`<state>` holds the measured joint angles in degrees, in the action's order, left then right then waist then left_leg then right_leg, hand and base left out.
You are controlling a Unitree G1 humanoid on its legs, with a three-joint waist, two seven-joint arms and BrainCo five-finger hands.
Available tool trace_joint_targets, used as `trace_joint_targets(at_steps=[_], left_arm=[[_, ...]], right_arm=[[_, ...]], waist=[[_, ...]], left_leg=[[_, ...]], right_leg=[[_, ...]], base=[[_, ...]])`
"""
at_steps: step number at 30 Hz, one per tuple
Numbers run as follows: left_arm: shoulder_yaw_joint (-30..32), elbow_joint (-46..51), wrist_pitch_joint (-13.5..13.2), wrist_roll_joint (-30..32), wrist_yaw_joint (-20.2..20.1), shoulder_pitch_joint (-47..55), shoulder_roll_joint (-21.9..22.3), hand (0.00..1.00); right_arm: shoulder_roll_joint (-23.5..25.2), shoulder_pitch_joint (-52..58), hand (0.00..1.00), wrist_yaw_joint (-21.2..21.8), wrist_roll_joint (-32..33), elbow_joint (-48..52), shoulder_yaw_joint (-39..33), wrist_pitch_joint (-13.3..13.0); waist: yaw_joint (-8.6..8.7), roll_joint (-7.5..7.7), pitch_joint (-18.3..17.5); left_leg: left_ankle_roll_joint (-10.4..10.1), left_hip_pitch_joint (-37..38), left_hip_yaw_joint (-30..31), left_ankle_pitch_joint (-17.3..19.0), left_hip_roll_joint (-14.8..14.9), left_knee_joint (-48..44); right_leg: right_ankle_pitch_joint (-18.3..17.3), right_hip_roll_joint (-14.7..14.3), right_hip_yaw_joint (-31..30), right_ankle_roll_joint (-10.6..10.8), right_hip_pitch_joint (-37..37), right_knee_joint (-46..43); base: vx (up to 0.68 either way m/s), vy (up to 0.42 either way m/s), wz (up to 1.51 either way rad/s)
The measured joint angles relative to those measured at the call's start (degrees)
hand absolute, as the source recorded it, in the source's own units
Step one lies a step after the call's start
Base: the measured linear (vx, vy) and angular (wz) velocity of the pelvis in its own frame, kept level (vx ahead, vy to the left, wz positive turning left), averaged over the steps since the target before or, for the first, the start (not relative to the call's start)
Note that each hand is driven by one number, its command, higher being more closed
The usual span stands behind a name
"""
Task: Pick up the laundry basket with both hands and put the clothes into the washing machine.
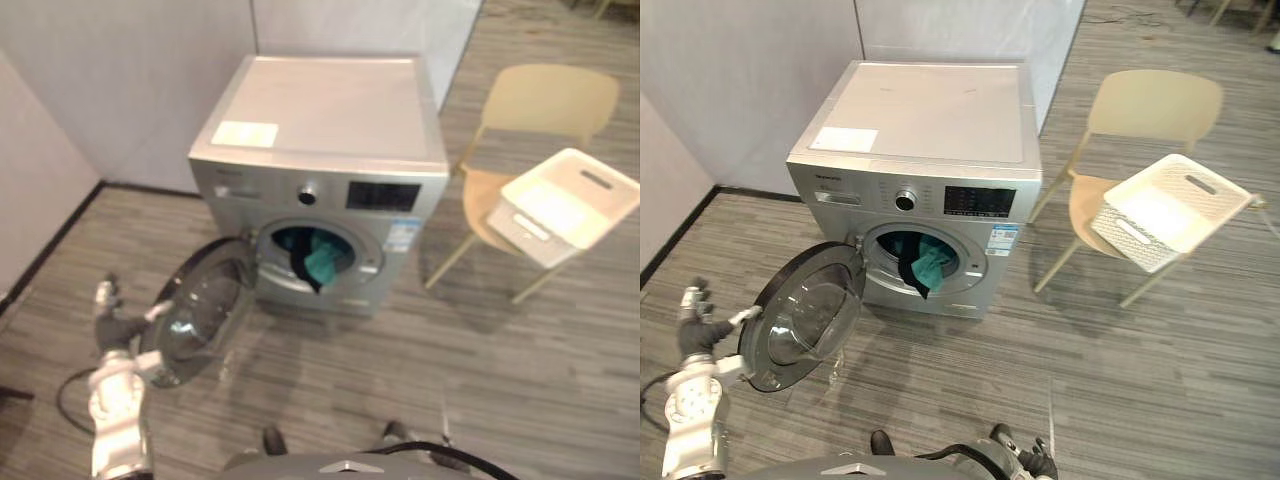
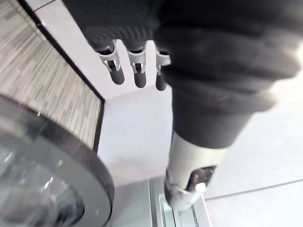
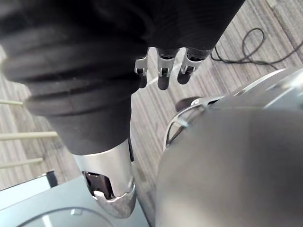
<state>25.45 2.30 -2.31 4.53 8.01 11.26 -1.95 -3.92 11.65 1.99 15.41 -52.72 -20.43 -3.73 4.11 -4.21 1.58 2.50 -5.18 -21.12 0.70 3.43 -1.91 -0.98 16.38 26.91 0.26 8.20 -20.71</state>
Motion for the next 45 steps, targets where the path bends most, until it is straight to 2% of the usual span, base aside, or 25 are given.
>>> trace_joint_targets(at_steps=[1,2,3,4,5,6,8,9,10,11,13,16,18,19,21,23,25,26,27,28,31,36,38,41,45], left_arm=[[1.0,0.0,0.0,0.6,0.6,0.0,-0.5,0.00],[3.4,0.0,0.2,1.5,1.7,-0.1,-2.1,0.00],[6.3,-0.9,1.1,2.9,2.6,-1.1,-4.6,0.00],[7.9,-1.7,1.6,3.6,3.2,-1.8,-6.1,0.00],[11.0,-5.0,1.9,4.1,3.9,-4.3,-9.0,0.00],[13.0,-9.2,2.4,4.5,4.2,-6.8,-11.1,0.00],[17.3,-17.5,4.2,4.6,4.3,-11.2,-17.7,0.00],[18.1,-20.8,4.8,4.7,4.2,-12.7,-20.9,0.00],[18.4,-25.8,5.6,5.1,4.0,-15.4,-26.0,0.00],[18.4,-28.7,5.9,5.5,4.0,-16.9,-28.6,0.00],[16.6,-38.5,6.4,5.8,3.5,-24.2,-37.5,0.00],[13.1,-45.4,6.3,5.8,2.6,-31.1,-42.7,0.00],[11.4,-51.0,6.3,5.8,1.6,-36.2,-45.4,0.00],[10.7,-52.4,6.3,5.8,1.5,-37.3,-45.8,0.00],[7.5,-56.4,6.4,5.5,0.0,-41.8,-46.5,0.00],[5.7,-57.6,6.6,4.5,-0.8,-44.5,-46.5,0.00],[5.3,-57.6,6.7,3.4,-1.3,-46.6,-46.5,0.00],[5.4,-57.6,6.7,3.4,-1.5,-48.0,-46.5,0.00],[5.7,-57.6,6.8,3.3,-2.1,-48.5,-46.5,0.00],[6.0,-57.6,6.8,3.0,-2.4,-49.3,-46.5,0.00],[7.2,-57.5,6.8,2.3,-2.6,-51.9,-46.3,0.00],[7.8,-57.0,7.0,1.7,-3.5,-55.3,-43.2,0.00],[4.8,-57.0,7.0,1.2,-3.4,-57.4,-41.0,0.00],[2.3,-56.4,6.1,1.2,-1.7,-60.0,-38.3,0.00],[-4.2,-54.6,3.3,-1.5,-1.8,-60.6,-36.8,0.00]], right_arm=[[0.0,0.3,0.00,0.1,0.0,-0.1,0.4,0.1],[0.4,0.7,0.00,0.3,-0.1,-0.2,1.6,0.1],[1.1,0.7,0.00,0.5,-0.1,-0.2,2.3,0.1],[1.4,0.8,0.00,0.5,-0.1,-0.3,2.3,0.0],[1.6,0.4,0.00,0.5,-0.1,-0.2,2.6,0.1],[1.0,0.2,0.00,0.6,-0.4,0.0,2.7,0.1],[-0.4,0.4,0.00,0.8,-3.0,0.3,4.0,0.2],[-0.9,1.0,0.00,1.1,-4.1,0.7,4.9,0.2],[-1.3,2.0,0.00,1.4,-4.9,2.3,6.0,0.2],[-1.3,2.5,0.00,1.6,-5.1,2.9,6.2,0.2],[-1.3,2.5,0.00,1.7,-5.6,3.2,6.2,0.2],[-1.3,2.5,0.00,1.7,-5.6,3.4,6.2,0.2],[-1.3,2.6,0.00,1.7,-5.6,4.4,6.0,0.1],[-1.3,2.7,0.00,1.7,-5.5,4.6,5.9,0.1],[-1.2,2.8,0.00,1.7,-5.5,4.7,5.9,0.1],[-1.0,2.8,0.00,1.6,-4.6,5.3,5.9,0.1],[-0.8,3.1,0.00,1.5,-4.1,7.9,6.2,-0.1],[-0.4,3.4,0.00,1.5,-4.0,10.3,6.6,-0.3],[0.2,3.8,0.00,1.4,-4.0,12.4,7.1,-0.6],[0.7,3.9,0.00,1.4,-4.0,14.1,7.7,-0.8],[1.5,4.0,0.00,1.6,-3.7,19.8,12.0,-1.1],[2.3,4.3,0.00,1.6,-3.2,26.5,14.2,-1.3],[2.3,4.9,0.00,1.6,-2.1,29.2,15.2,-2.1],[2.1,5.7,0.00,1.5,-1.8,32.5,15.3,-2.9],[1.4,6.2,0.00,1.1,-1.7,34.7,15.7,-4.1]], waist=[[-0.10,0.52,-0.3],[-0.51,1.87,-1.6],[-0.67,3.06,-2.3],[-0.73,3.53,-2.6],[-1.08,3.91,-2.9],[-1.76,3.74,-3.0],[-2.20,2.78,-2.5],[-2.35,2.81,-2.6],[-2.75,2.94,-2.8],[-2.78,3.07,-2.7],[-2.85,4.10,-2.3],[-2.68,5.43,-0.9],[-2.65,7.07,1.0],[-2.61,7.43,1.2],[-2.59,9.28,3.4],[-2.47,10.44,4.6],[-2.39,10.79,6.1],[-2.47,11.56,7.5],[-2.70,11.27,8.1],[-3.00,12.02,8.5],[-4.56,12.40,10.2],[-5.43,13.69,11.6],[-5.46,14.68,12.1],[-5.41,15.09,12.9],[-6.94,15.38,13.7]], left_leg=[[-0.2,0.4,-0.1,-0.1,0.2,0.4],[-0.9,0.6,-0.5,-0.6,0.0,1.6],[-1.8,0.1,-1.0,-1.2,-0.4,2.8],[-2.3,0.1,-1.1,-1.6,-0.7,3.3],[-2.9,-0.8,-1.2,-2.5,-1.2,4.6],[-3.4,-0.5,-1.2,-3.5,-0.9,6.3],[-3.9,0.0,-1.1,-5.4,0.0,6.8],[-4.1,0.2,-1.1,-5.6,0.3,6.8],[-3.9,0.2,-1.1,-5.9,0.8,6.8],[-3.9,0.0,-1.1,-6.1,1.0,6.8],[-3.6,-1.3,-0.6,-7.2,1.7,6.7],[-3.6,-3.2,0.5,-8.0,1.9,6.4],[-3.5,-5.8,0.6,-8.8,2.2,6.4],[-3.4,-6.6,0.6,-9.0,2.3,6.4],[-2.9,-8.8,0.7,-9.7,2.4,6.4],[-2.6,-10.7,0.8,-10.2,2.6,6.4],[-2.4,-12.5,0.7,-10.5,2.8,6.4],[-2.4,-12.9,0.7,-10.7,2.8,6.4],[-2.4,-14.0,0.5,-10.7,3.0,6.4],[-2.4,-14.5,0.4,-10.6,3.2,6.4],[-2.5,-17.3,-1.1,-10.4,4.7,6.4],[-2.8,-20.2,-2.5,-10.7,7.3,6.4],[-3.0,-22.0,-2.4,-10.8,8.3,6.4],[-3.1,-24.1,-2.5,-11.6,8.9,6.4],[-3.1,-25.2,-2.6,-12.6,9.7,6.4]], right_leg=[[-1.8,-1.1,-1.0,0.7,-0.5,-1.4],[-4.7,-3.3,-1.0,1.3,-2.2,-0.8],[-6.0,-4.7,-0.8,1.4,-3.5,3.6],[-5.9,-5.2,-0.9,1.4,-3.9,6.5],[-5.0,-6.2,-1.4,2.7,-4.6,12.0],[-3.2,-7.2,-1.5,2.9,-5.0,14.3],[-1.9,-9.1,-1.9,2.7,-6.1,17.6],[-1.6,-9.7,-2.2,2.6,-6.5,18.5],[-1.4,-10.4,-2.4,2.6,-6.6,19.1],[-1.2,-10.7,-2.5,2.5,-6.6,19.5],[-0.4,-11.8,-2.3,2.4,-6.0,20.6],[0.4,-12.5,-1.3,2.1,-5.3,22.1],[1.4,-13.0,-1.2,1.7,-3.2,22.6],[1.7,-13.2,-1.2,1.6,-2.5,22.9],[2.9,-13.6,-1.1,1.2,-1.2,24.1],[3.5,-13.7,-1.0,1.0,0.6,24.4],[4.4,-13.8,-0.9,0.8,2.2,24.8],[4.9,-13.9,-1.0,0.7,2.3,25.1],[5.4,-14.0,-1.2,0.6,3.5,25.2],[5.8,-14.1,-1.4,0.7,4.0,25.3],[8.0,-15.0,-2.4,0.7,7.5,25.3],[11.0,-17.0,-2.7,0.7,10.5,25.3],[11.7,-17.7,-2.3,0.7,12.0,25.3],[11.8,-18.2,-1.2,0.8,13.5,25.3],[12.1,-18.8,-0.6,1.2,14.2,25.3]], base=[[-0.08,-0.010,-0.18],[-0.07,-0.070,-0.26],[-0.04,-0.092,-0.24],[0.01,-0.116,-0.21],[0.03,-0.104,-0.20],[0.01,-0.102,-0.19],[-0.02,-0.105,-0.22],[0.00,-0.125,-0.22],[0.02,-0.095,-0.12],[0.02,-0.092,-0.06],[0.01,-0.081,0.06],[0.01,-0.047,0.16],[0.00,-0.012,0.02],[0.00,0.000,0.00],[0.00,0.000,0.00],[-0.04,0.013,0.00],[-0.05,0.027,-0.01],[-0.08,0.034,-0.05],[-0.09,0.044,-0.08],[-0.11,0.041,-0.10],[-0.10,0.020,-0.21],[-0.06,0.031,-0.08],[0.01,0.066,0.11],[0.03,0.083,0.15],[0.05,0.098,0.09]])
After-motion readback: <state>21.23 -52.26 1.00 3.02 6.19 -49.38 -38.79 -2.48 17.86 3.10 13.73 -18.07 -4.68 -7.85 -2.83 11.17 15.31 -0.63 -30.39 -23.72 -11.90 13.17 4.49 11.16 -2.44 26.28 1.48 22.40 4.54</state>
